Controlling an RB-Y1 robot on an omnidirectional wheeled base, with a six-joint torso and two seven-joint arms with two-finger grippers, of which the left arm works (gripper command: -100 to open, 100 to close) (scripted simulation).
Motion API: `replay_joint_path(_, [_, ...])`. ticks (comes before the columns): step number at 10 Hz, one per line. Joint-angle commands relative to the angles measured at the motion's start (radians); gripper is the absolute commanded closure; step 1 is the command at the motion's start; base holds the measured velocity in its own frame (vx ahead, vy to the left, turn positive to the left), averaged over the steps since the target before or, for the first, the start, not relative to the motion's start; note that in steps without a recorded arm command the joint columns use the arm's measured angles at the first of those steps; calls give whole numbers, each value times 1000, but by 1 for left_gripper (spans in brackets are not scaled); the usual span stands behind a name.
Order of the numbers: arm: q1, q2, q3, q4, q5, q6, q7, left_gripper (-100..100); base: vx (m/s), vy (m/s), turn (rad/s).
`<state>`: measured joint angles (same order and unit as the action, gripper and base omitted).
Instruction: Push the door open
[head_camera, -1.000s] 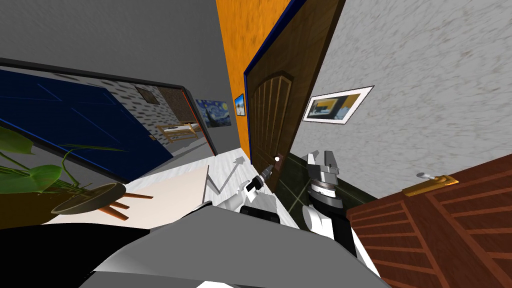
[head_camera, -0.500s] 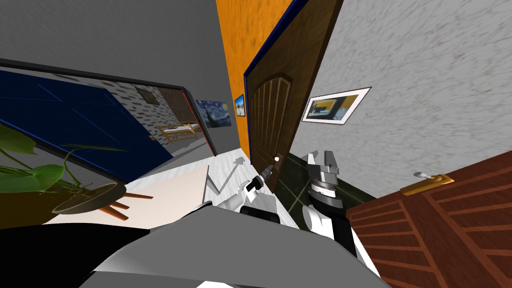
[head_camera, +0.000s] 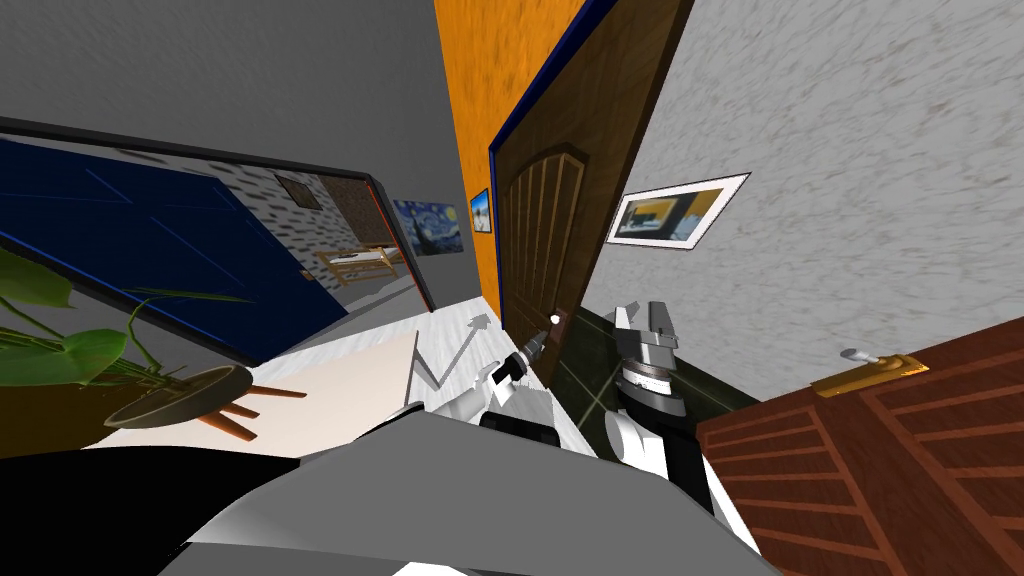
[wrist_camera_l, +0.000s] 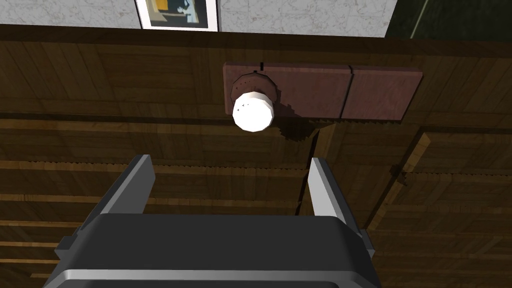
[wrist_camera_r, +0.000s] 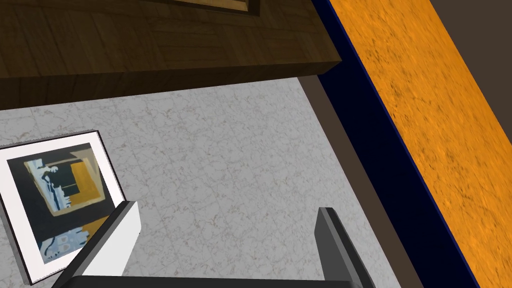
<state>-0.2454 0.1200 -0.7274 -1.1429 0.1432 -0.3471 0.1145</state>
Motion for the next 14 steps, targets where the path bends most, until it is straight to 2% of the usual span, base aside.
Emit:
replay_joint_path(1, [-2,0,-1,2,0,-1,1,-100,35,-4,-26])
replay_joint_path(8, [-2,0,-1,2,0,-1,1,-100,-2,-2,-9])
replay_joint_path(9, [-4,9,-21,-3,2,1,9,-100,31,16,95])
replay_joint_path(14, [-4,12,-26,-5,3,1,11,-100,23,2,10])
